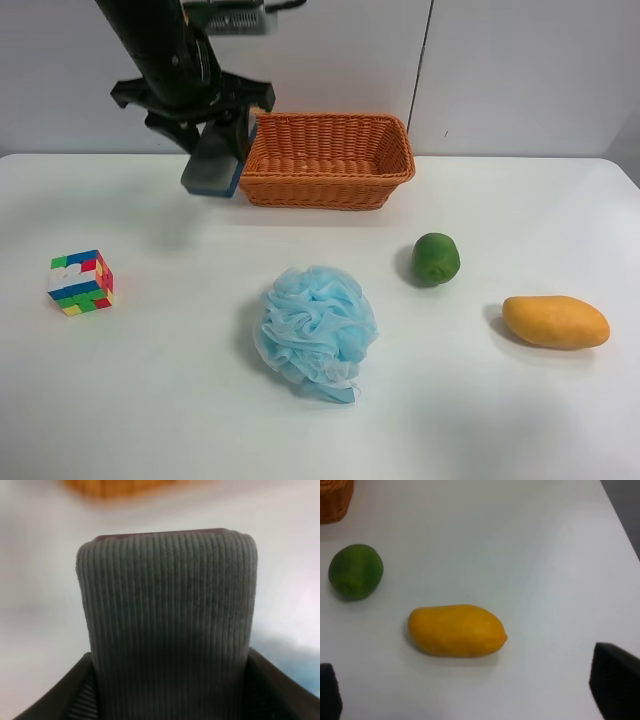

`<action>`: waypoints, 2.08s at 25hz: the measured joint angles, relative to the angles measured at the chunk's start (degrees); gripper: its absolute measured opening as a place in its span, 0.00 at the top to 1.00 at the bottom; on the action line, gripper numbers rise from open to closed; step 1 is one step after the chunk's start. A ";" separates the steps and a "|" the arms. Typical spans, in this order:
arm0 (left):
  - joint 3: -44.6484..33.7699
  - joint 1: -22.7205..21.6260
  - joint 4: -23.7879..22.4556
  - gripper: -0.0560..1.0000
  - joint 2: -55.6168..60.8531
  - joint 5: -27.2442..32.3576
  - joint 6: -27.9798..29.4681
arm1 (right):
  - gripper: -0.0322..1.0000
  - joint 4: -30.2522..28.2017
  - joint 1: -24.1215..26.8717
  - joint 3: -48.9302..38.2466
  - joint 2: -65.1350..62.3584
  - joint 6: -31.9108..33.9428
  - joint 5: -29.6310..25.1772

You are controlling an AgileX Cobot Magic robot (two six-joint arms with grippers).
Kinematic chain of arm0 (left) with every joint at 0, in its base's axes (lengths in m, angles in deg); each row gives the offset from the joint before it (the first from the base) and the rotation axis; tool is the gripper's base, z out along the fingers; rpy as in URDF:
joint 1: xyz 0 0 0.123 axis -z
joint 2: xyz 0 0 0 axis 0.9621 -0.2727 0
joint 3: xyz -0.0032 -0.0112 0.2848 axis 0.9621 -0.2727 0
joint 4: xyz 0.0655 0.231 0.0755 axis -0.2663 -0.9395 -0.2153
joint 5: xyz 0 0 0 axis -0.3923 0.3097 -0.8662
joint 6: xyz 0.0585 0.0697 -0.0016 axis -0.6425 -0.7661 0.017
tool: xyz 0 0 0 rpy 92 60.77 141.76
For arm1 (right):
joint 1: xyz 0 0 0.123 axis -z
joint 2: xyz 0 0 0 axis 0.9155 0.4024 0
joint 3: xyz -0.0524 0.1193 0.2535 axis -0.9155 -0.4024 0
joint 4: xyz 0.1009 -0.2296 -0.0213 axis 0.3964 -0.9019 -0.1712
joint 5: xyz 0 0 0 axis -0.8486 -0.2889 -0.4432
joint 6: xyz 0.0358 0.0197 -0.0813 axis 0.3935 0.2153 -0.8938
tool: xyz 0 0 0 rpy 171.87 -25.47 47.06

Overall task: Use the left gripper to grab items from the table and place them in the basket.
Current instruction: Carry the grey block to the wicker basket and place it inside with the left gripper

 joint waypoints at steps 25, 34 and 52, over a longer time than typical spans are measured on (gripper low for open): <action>18.70 0.00 0.00 0.45 -25.45 -28.80 -4.94 | 0.01 0.00 0.00 0.00 0.00 0.00 0.00; 18.70 0.00 0.30 0.45 -29.86 -31.50 -4.94 | 0.01 0.00 0.00 0.00 0.00 0.00 0.00; 18.70 -0.05 0.75 0.01 -29.78 -32.21 -4.94 | 0.01 0.00 0.00 0.00 0.00 0.00 0.00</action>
